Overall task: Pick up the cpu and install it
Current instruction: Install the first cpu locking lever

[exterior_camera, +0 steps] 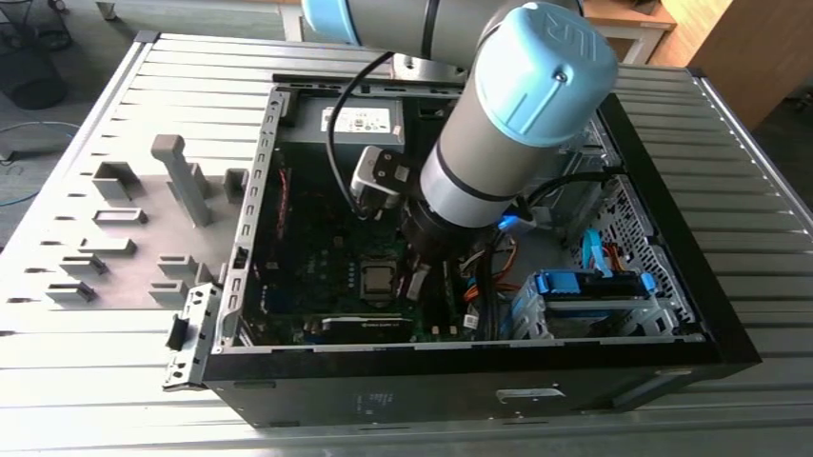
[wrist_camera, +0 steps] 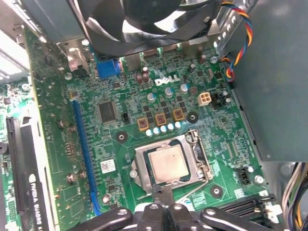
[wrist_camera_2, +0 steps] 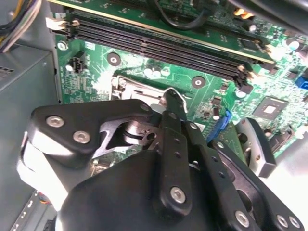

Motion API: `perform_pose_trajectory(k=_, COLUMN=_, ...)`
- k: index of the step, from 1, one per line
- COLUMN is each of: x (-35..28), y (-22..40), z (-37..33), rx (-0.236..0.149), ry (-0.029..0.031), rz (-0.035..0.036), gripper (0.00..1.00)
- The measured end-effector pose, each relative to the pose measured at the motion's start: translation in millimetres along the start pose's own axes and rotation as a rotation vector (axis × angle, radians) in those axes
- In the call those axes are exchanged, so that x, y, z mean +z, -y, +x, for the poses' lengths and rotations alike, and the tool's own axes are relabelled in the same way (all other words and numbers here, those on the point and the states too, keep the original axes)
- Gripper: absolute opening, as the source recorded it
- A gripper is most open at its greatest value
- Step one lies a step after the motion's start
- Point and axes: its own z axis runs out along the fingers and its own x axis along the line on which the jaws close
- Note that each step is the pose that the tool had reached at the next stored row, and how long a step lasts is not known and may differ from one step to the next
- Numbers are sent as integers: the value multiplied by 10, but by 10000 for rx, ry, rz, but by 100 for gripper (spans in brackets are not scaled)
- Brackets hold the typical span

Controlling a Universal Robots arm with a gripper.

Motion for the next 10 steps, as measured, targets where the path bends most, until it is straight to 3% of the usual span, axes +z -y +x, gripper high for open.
perform_pose_trajectory(k=10, x=-29, y=-15, z=-30, rx=-2, ry=9, rz=0, gripper=11)
